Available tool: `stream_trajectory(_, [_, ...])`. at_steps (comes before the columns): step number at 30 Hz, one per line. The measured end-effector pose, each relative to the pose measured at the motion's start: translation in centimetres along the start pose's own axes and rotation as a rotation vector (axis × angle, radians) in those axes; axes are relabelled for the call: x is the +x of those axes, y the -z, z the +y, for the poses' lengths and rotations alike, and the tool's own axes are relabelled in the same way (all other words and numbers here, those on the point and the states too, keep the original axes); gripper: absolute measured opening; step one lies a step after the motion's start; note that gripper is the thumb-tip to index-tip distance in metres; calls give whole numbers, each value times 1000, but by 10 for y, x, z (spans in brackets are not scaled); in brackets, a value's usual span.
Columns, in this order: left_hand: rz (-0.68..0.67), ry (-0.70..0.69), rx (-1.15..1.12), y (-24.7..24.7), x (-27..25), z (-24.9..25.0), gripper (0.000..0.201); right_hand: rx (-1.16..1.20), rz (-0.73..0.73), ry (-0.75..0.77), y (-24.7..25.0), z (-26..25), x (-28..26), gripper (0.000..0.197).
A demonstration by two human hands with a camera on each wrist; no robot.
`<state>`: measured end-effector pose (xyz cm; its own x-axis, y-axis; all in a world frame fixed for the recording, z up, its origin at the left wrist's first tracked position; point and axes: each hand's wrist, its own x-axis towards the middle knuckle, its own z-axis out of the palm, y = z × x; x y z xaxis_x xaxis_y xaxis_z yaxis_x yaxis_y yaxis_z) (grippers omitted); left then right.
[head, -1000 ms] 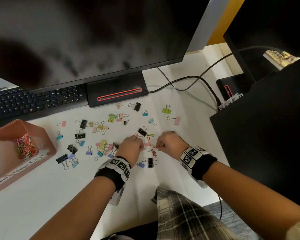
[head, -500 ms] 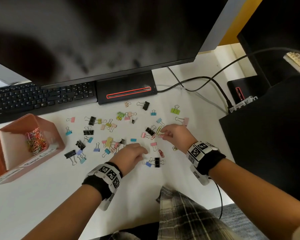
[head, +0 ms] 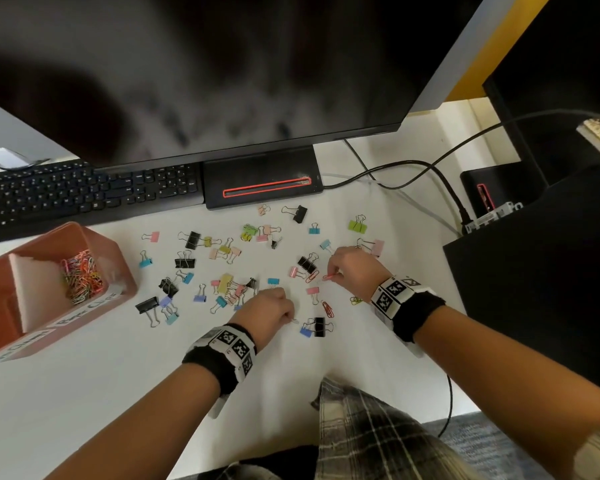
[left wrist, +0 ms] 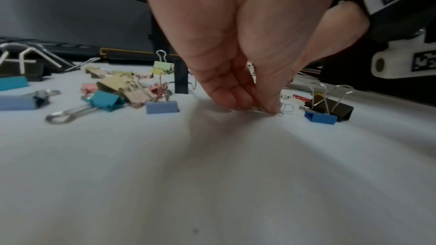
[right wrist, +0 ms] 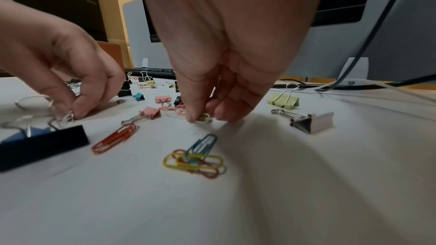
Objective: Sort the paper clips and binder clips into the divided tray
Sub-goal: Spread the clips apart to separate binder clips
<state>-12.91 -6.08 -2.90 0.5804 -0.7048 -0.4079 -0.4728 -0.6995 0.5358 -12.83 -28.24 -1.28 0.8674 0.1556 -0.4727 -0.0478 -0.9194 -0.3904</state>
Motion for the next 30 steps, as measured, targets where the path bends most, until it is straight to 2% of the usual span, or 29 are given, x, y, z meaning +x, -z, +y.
stream_trajectory(3, [45,15,-54,0,-6,-7,15,50,0,-25,0,0,-4,16])
stream_trajectory(7, [178,-3,-130,4,-15,-10,9,114,-19,-79,-2,-2,-6,16])
stream_trajectory(10, [227,5,-169,10,-19,-11,15,63,-73,-82,-4,-5,-5,18])
stream_trajectory(13, [138,-6,-86,9,-20,-15,25,47,-84,-68,-8,-5,-7,17])
stream_trajectory(16, [58,-8,10,3,-19,-12,27,67,-81,-36,-7,-1,-10,16])
stream_trajectory(20, [39,59,51,0,-8,-4,22,156,11,-74,7,17,-17,8])
stream_trajectory(23, [0,85,66,0,-3,-2,21,184,85,-90,19,32,-29,13])
stream_trajectory(25, [0,76,84,-2,-4,-2,20,203,95,-110,18,39,-42,9])
stream_trajectory(30, [19,85,73,-7,-10,0,19,273,66,-75,-4,42,-58,18])
